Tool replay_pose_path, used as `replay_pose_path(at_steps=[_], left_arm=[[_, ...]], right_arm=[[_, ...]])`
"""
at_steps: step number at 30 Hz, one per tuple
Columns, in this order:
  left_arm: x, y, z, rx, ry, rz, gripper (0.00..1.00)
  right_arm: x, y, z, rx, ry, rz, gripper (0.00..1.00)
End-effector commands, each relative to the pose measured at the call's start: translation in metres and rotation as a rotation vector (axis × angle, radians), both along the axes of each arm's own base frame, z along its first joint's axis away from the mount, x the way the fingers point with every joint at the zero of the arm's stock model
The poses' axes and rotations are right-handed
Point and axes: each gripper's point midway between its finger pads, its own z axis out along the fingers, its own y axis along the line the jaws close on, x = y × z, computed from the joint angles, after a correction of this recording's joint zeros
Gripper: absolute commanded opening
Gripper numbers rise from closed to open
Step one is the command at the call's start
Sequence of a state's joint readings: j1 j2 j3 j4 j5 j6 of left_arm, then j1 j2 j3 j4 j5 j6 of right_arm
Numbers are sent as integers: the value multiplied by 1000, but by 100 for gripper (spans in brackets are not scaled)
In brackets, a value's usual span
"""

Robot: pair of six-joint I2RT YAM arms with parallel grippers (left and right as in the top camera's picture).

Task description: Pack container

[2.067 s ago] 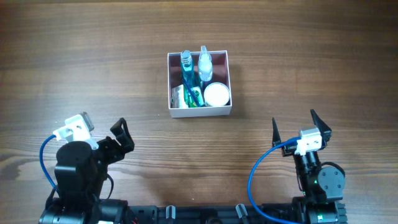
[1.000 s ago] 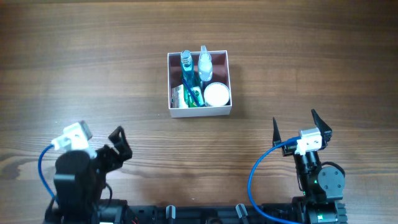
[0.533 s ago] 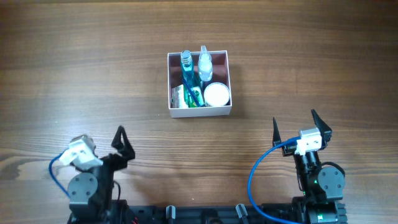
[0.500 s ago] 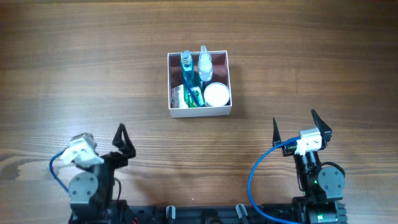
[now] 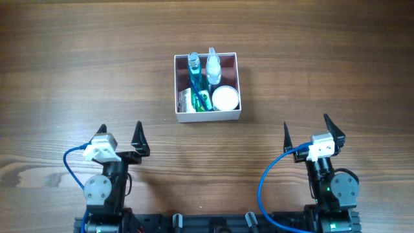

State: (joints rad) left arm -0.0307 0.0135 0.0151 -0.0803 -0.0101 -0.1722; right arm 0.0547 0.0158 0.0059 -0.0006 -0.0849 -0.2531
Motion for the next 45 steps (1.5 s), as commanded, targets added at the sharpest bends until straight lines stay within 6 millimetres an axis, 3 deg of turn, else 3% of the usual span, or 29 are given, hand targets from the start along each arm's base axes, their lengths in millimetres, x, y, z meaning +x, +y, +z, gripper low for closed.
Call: replay_pose_path(at_steps=[1, 6, 45], left_arm=[[0, -10, -1, 31, -7, -52, 100], [-1, -18, -1, 28, -8, -87, 100], [-1, -18, -1, 28, -8, -87, 100]], right_arm=[[0, -2, 0, -9, -3, -13, 100], [0, -2, 0, -9, -3, -13, 100], [0, -2, 0, -9, -2, -13, 100]])
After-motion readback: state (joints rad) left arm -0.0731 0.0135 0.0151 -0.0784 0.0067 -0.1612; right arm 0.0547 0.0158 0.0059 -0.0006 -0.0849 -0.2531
